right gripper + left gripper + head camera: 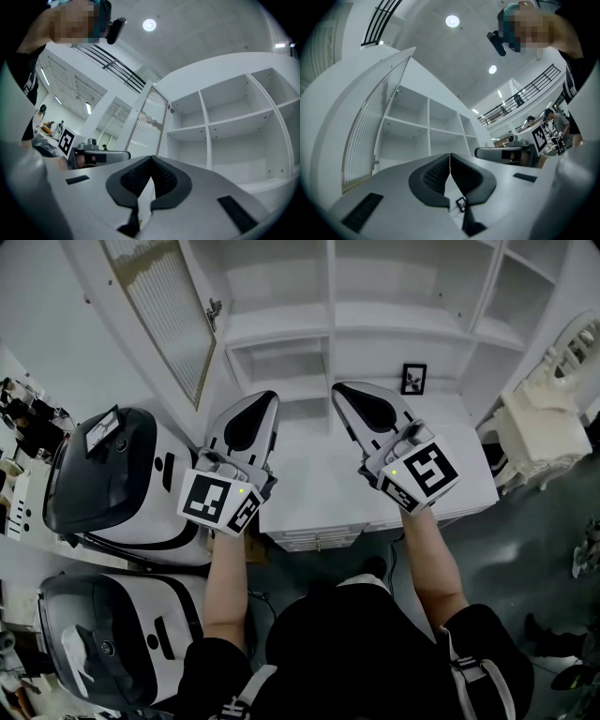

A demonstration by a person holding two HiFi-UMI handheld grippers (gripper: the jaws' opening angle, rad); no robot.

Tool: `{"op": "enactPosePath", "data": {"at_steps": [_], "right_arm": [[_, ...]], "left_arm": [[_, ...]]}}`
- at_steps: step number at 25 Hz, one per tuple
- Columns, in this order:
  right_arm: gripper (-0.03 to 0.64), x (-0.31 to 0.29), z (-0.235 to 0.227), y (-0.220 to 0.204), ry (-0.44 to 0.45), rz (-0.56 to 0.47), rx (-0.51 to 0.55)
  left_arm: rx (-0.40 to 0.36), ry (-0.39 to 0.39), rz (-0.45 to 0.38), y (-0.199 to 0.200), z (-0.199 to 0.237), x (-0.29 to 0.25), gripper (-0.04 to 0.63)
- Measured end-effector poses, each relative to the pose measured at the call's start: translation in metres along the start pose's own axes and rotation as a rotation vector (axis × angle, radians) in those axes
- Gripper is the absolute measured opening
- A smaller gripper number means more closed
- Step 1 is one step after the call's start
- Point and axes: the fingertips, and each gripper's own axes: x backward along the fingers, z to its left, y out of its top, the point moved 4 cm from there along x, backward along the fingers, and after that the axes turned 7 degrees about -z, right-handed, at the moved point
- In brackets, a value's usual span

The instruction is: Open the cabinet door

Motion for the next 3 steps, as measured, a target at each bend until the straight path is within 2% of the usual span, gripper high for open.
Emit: {"op": "enactPosePath", "data": {"at_steps": [3], "right_arm": [[0.015, 0.0014, -0.0003, 0.0006, -0.004, 0.0, 0.005]], "left_arm": [[0.001, 0.003, 0.002, -0.0006, -0.0003, 0.0017, 0.026]]}}
